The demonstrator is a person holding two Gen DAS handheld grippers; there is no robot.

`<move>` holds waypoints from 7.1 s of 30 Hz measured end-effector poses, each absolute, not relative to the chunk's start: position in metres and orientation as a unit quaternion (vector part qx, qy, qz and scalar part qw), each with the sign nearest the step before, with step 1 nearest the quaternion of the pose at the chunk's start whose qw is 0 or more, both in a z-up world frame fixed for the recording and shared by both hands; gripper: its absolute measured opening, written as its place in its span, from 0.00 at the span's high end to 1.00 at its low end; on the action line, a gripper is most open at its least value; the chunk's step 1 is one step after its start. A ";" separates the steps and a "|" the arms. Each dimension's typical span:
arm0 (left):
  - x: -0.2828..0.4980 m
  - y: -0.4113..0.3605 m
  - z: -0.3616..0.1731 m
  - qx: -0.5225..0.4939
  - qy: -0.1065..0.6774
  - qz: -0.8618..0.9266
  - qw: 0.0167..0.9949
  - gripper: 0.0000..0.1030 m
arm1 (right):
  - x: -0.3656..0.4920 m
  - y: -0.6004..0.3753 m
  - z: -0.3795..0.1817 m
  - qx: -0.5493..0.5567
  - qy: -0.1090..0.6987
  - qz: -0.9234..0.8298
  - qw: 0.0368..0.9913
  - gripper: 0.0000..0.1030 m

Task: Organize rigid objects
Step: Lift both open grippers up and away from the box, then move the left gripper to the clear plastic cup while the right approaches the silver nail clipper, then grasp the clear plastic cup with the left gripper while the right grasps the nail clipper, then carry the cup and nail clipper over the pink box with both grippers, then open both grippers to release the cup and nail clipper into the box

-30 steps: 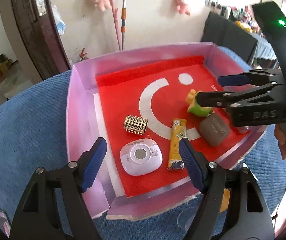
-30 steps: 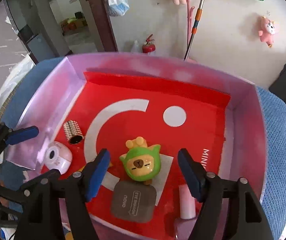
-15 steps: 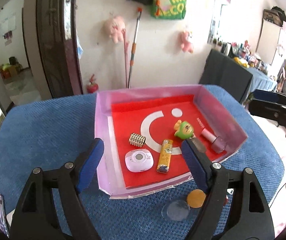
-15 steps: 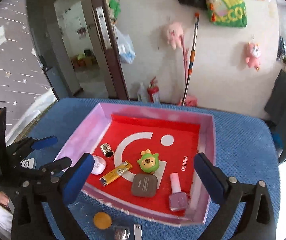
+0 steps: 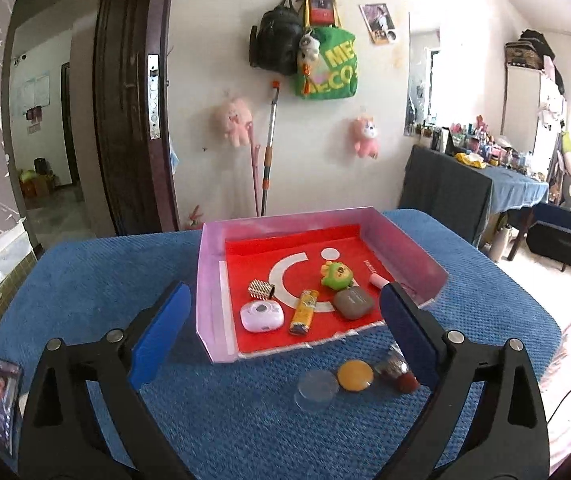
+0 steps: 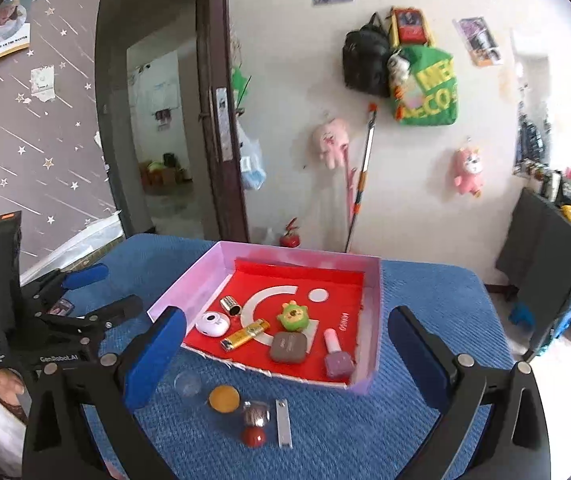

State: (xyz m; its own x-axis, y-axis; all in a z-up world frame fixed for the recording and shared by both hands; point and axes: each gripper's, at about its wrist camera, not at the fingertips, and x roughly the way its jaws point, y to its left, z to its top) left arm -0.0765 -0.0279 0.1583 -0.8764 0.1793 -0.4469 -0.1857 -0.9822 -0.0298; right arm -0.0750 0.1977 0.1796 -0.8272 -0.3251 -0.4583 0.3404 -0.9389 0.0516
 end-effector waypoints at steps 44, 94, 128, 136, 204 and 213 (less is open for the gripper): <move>-0.058 -0.026 0.059 -0.328 -0.036 0.941 0.077 0.05 | -0.031 0.207 0.029 0.293 -0.047 -0.947 0.122 0.00; -0.149 -0.017 0.030 -0.444 -0.068 0.876 0.175 0.59 | -0.131 0.170 0.001 0.423 0.074 -0.889 0.161 0.67; -0.117 -0.016 0.067 -0.399 -0.027 0.901 0.167 0.63 | -0.104 0.172 0.035 0.378 0.053 -0.905 0.188 0.86; -0.115 -0.016 0.082 -0.385 -0.026 0.906 0.172 0.63 | -0.104 0.174 0.038 0.373 0.055 -0.907 0.187 0.86; -0.322 0.014 0.085 -0.470 -0.010 0.864 0.181 0.38 | -0.325 0.148 0.041 0.508 0.189 -0.832 0.116 0.65; -0.268 -0.003 0.125 -0.413 -0.033 0.894 0.171 0.26 | -0.289 0.158 0.093 0.451 0.159 -0.869 0.122 0.28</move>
